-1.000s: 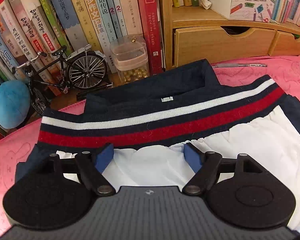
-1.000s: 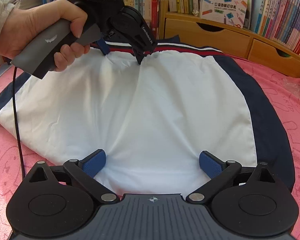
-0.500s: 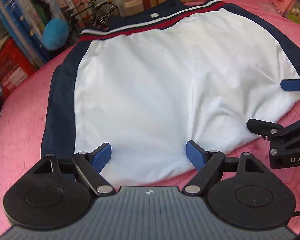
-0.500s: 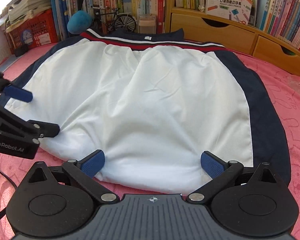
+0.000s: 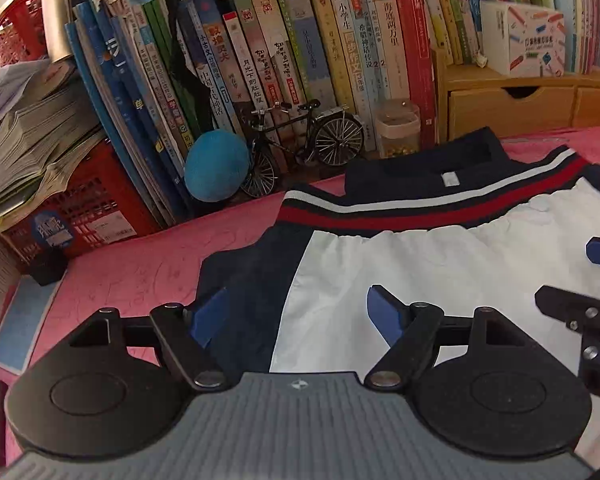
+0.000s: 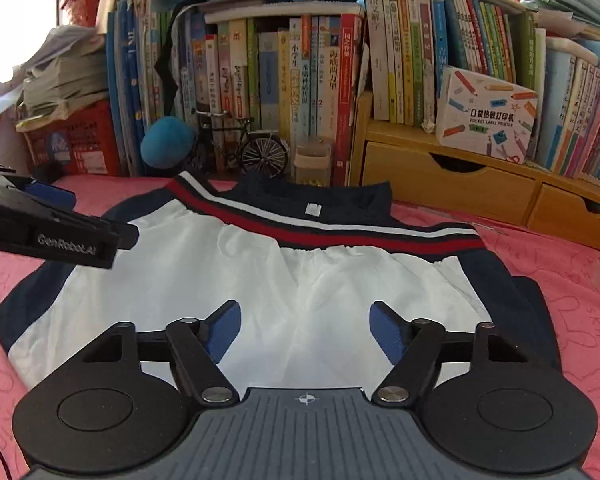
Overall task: Fold clothes
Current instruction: 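Grasp the navy side edge with the right gripper and lift it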
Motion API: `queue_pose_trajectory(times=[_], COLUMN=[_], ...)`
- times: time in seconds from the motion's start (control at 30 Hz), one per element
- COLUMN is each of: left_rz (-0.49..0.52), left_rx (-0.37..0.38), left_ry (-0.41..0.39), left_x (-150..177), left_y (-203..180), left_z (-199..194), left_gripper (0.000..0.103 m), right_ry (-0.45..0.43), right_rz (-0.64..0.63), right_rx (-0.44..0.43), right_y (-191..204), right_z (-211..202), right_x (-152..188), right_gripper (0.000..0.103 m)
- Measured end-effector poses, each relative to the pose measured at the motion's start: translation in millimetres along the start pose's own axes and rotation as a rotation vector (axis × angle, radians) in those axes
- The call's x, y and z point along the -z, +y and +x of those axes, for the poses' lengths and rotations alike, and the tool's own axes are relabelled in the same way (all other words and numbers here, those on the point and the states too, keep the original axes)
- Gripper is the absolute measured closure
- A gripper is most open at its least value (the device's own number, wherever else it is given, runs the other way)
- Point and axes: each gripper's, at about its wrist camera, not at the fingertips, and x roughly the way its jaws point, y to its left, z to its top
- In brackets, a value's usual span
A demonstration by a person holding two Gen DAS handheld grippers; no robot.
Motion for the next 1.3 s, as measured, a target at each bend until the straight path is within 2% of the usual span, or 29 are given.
queue_pose_trajectory(times=[0.03,0.1,0.17,0.27,0.3,0.33,0.37,0.4,0.43,0.47,0.57,0.67,0.8,0.87,0.93,1.0,1.17,1.3], left_rz=[0.026,-0.019,-0.03,0.023,0.026,0.029,0.026,0.019,0.013,0.006,0.054,0.085,0.057,0.061,0.031,0.025,0.036,-0.056], left_rx=[-0.038,0.015,0.045,0.038,0.026,0.013,0.013,0.043,0.074,0.105,0.191,0.244,0.232,0.194,0.182,0.192,0.19,0.211], left_ry=[0.045,0.035,0.019,0.01,0.019,0.029,0.023,0.0,-0.023,-0.047,-0.083,-0.079,0.067,0.139,0.125,0.156,0.156,0.206], left_x=[6,21,33,36,32,29,27,27,28,29,34,42,50,56,57,58,61,61], left_y=[-1,15,26,23,22,22,21,19,17,15,-14,-48,-80,-88,-88,-87,-90,-83], left_z=[21,28,23,15,9,4,-6,-21,-36,-52,-93,-113,-94,-76,-69,-64,-63,-59], left_gripper=[0.025,0.019,0.016,0.016,0.017,0.02,0.027,0.029,0.029,0.029,0.027,0.024,0.024,0.02,0.011,0.002,0.0,0.0], right_ry=[0.024,0.049,0.064,0.088,0.082,0.071,0.06,0.03,-0.007,-0.009,0.026,0.095,0.133,0.116,0.096,0.063,-0.029,-0.005], right_rz=[0.004,0.031,0.093,0.202,0.224,0.242,0.26,0.298,0.35,0.409,0.586,0.758,0.869,0.908,0.94,0.968,1.061,1.128], right_rx=[-0.016,0.016,0.027,-0.013,-0.012,-0.009,-0.005,-0.011,0.002,0.012,0.036,0.071,0.096,0.094,0.082,0.068,0.026,-0.083], right_y=[-8,-43,-91,-130,-130,-128,-126,-124,-123,-125,-132,-140,-147,-153,-159,-163,-166,-156], right_z=[16,35,39,23,10,-4,-17,-34,-51,-64,-95,-117,-127,-125,-115,-103,-79,-82], right_x=[-5,-2,14,17,14,11,8,9,13,22,53,95,129,134,135,134,127,131], right_gripper=[0.069,0.076,0.103,0.103,0.101,0.094,0.075,0.046,0.036,0.032,0.033,0.034,0.035,0.035,0.035,0.035,0.03,0.03])
